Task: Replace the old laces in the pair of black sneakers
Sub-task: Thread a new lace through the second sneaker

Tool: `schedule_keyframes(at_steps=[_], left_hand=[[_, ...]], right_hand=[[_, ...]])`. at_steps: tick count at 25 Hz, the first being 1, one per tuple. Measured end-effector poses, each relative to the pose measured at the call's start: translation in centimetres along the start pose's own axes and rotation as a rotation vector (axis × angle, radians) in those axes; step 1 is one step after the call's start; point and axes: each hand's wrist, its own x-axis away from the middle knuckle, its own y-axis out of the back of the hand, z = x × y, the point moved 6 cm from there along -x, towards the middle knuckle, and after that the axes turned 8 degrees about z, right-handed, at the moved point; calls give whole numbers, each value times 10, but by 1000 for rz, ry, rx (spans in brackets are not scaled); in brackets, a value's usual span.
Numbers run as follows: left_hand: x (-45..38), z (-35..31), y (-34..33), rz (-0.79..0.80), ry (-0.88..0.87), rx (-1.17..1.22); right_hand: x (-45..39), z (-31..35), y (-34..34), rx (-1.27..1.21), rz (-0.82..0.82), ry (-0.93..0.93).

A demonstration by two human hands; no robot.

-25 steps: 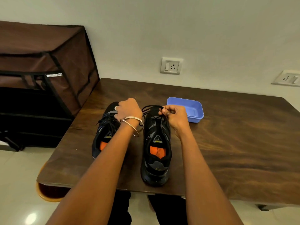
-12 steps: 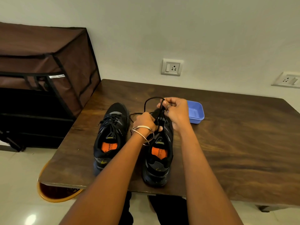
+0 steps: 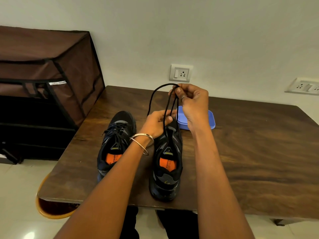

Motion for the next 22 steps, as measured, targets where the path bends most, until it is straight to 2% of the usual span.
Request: schedule_keyframes(at_steps=[3,7,9,11,13,14,17,20,22], left_hand=[[-1,-4,-9,106,-84,65],[3,-11,-8,75,-107,166],[2,-5,-7,13,-40,332],[0,3,-1,-94,39,439],[-4,6,2,-131,84,470],[-7,4,2,-129,88,478],[-16,-11,-2,-140,84,593],[-23,-31,9,-195,36,754],[-25,-55,22,-182,-55,917]], right_hand=[[3,1,-8,68,52,-20],[2,1,-15,67,94,-17],[-1,-14,-1,115,75,-145],[0,-48,17,429,86,-378],[11,-80,19,662,226,-580],[17,-90,14,644,298,-635],[31,-103,-1,685,424,-665],[34,-115,-8,753,388,-680],[34,-118,-13,765,359,-686]])
